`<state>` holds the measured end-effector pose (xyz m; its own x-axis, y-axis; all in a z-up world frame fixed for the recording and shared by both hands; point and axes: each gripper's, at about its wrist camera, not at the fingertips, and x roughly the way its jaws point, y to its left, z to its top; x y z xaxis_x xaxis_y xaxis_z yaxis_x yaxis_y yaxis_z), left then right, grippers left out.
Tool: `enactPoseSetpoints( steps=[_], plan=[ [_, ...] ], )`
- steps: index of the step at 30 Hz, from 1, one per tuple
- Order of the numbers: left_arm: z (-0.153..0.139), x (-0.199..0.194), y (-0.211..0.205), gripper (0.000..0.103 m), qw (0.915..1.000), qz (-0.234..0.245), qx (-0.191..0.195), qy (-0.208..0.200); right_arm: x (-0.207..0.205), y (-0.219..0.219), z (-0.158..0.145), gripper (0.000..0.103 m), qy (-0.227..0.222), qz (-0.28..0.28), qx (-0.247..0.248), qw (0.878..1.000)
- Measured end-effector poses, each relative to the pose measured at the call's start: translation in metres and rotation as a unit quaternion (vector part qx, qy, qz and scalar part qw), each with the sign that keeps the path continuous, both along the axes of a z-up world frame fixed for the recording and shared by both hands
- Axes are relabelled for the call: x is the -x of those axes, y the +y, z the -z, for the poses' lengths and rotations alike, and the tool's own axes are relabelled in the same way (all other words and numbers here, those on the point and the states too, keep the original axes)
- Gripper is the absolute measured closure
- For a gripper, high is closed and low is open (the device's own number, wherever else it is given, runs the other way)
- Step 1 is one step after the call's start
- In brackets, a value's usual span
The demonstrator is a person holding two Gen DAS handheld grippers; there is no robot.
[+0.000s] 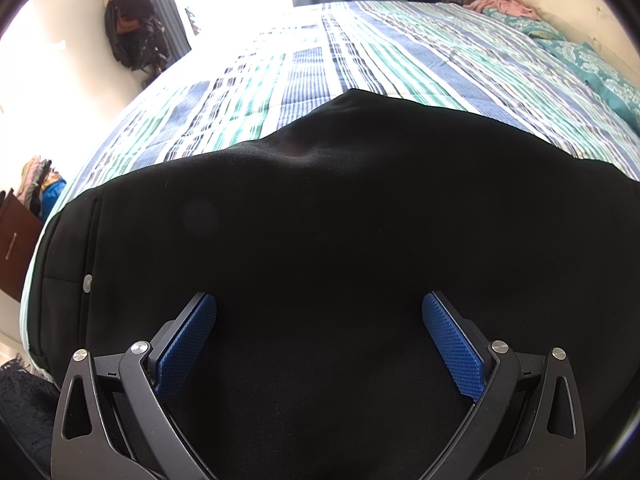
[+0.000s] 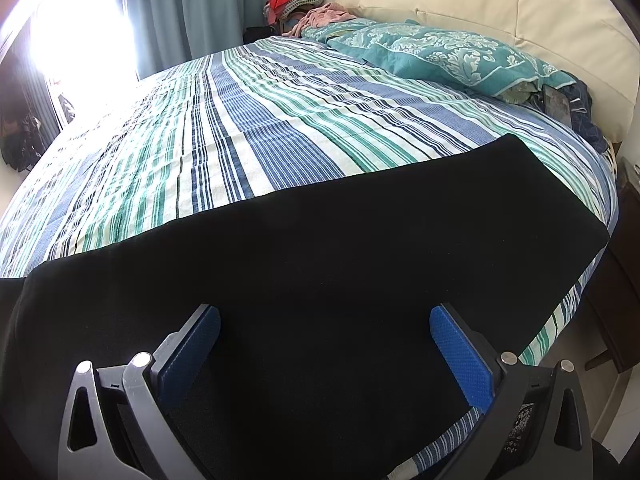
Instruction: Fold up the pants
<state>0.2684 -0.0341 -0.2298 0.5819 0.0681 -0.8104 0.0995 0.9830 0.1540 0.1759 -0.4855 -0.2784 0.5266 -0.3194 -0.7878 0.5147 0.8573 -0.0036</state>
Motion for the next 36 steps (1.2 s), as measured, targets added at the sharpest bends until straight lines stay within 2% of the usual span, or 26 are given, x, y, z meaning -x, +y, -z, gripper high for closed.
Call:
enactPoseSetpoints(
  steps=[4, 7, 10, 14, 16, 18, 19, 21, 23, 24, 27, 30, 33, 35, 36],
  plan=[
    [0.001, 0.0, 0.0, 0.001, 1.0, 0.0, 0.0, 0.003, -0.002, -0.009, -0.01, 0.0, 0.008, -0.001, -0.021, 1.0],
    [0.002, 0.0, 0.0, 0.001, 1.0, 0.0, -0.001, 0.003, -0.003, -0.027, -0.025, 0.0, -0.014, -0.002, -0.057, 0.998],
    [0.002, 0.0, 0.0, 0.001, 1.0, 0.0, -0.001, 0.003, -0.012, -0.059, -0.047, 0.0, -0.022, -0.039, -0.075, 0.996],
    [0.002, 0.0, 0.0, 0.001, 1.0, 0.0, -0.002, 0.005, -0.009, -0.119, -0.089, 0.0, -0.035, -0.082, -0.039, 0.995],
    [0.002, 0.0, 0.0, 0.001, 1.0, -0.001, -0.002, 0.004, 0.0, -0.157, -0.101, 0.0, -0.031, -0.083, -0.028, 0.996],
    [0.002, 0.0, 0.0, 0.001, 1.0, -0.002, -0.003, 0.004, 0.014, -0.2, -0.104, 0.0, -0.03, -0.067, -0.05, 0.996],
    [0.002, -0.001, 0.0, 0.001, 1.0, -0.002, -0.003, 0.004, 0.021, -0.22, -0.101, 0.001, -0.03, -0.055, -0.08, 0.995],
    [0.002, -0.001, 0.0, 0.001, 1.0, -0.003, -0.004, 0.005, 0.035, -0.256, -0.088, 0.009, -0.029, -0.022, -0.148, 0.988],
    [0.002, -0.002, -0.001, 0.001, 1.0, -0.003, -0.004, 0.007, 0.039, -0.273, -0.072, 0.033, -0.02, -0.013, -0.201, 0.979],
    [0.002, -0.002, -0.001, 0.001, 1.0, -0.003, -0.005, 0.008, 0.038, -0.275, -0.063, 0.036, -0.014, -0.018, -0.218, 0.976],
    [0.001, -0.003, -0.002, 0.001, 0.9999, -0.004, -0.005, 0.011, 0.032, -0.26, -0.041, 0.041, 0.012, -0.045, -0.232, 0.972],
    [0.001, -0.004, -0.002, 0.001, 0.9999, -0.006, -0.005, 0.014, 0.024, -0.252, -0.02, 0.043, 0.036, -0.057, -0.215, 0.974],
    [0.001, -0.004, -0.002, 0.001, 0.9998, -0.009, -0.005, 0.015, 0.022, -0.254, -0.013, 0.047, 0.017, -0.065, -0.23, 0.971],
    [0.001, -0.004, -0.002, 0.001, 0.9998, -0.01, -0.005, 0.014, 0.021, -0.256, -0.01, 0.063, 0.01, -0.088, -0.264, 0.961],
    [0.001, -0.003, -0.002, 0.001, 0.9998, -0.011, -0.005, 0.013, 0.02, -0.257, -0.009, 0.068, 0.012, -0.102, -0.273, 0.957]
  ],
)
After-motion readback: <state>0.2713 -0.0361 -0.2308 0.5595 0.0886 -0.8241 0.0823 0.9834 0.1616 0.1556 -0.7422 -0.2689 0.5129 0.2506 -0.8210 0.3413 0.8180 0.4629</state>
